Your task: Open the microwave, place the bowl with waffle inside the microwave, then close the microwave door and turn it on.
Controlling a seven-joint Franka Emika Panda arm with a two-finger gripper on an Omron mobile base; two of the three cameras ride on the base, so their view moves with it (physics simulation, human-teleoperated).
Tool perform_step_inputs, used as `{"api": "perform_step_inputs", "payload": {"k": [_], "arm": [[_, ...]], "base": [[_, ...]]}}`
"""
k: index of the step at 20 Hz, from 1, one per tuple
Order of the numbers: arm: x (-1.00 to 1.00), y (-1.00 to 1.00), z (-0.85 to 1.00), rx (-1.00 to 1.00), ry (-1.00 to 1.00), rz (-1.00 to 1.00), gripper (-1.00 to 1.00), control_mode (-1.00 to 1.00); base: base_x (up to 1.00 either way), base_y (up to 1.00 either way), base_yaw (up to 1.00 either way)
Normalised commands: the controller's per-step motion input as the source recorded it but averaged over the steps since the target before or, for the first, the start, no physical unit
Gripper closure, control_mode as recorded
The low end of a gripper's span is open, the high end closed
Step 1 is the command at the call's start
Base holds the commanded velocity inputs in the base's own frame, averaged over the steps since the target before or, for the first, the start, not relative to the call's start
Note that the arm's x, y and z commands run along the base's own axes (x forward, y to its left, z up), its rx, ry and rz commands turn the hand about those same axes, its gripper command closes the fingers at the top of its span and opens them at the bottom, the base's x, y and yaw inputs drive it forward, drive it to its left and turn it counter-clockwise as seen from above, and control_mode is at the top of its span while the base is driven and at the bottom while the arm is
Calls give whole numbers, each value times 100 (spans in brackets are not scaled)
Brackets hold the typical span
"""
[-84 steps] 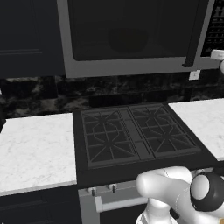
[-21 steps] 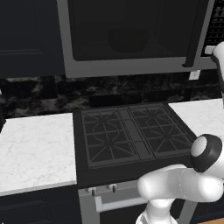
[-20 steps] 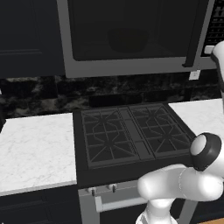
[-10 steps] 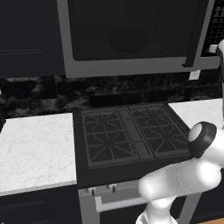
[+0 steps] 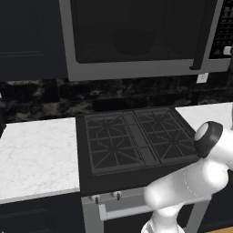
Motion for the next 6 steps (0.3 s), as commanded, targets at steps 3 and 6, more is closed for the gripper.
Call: {"api": "perform_step_inputs", "payload": {"k": [3,6], "arm": [[27,38,-12,0,-1,-12,100,-100],[37,37,-19,-2,-1,-15,100,-100]], "base": [[0,0,0],[0,0,0]]}}
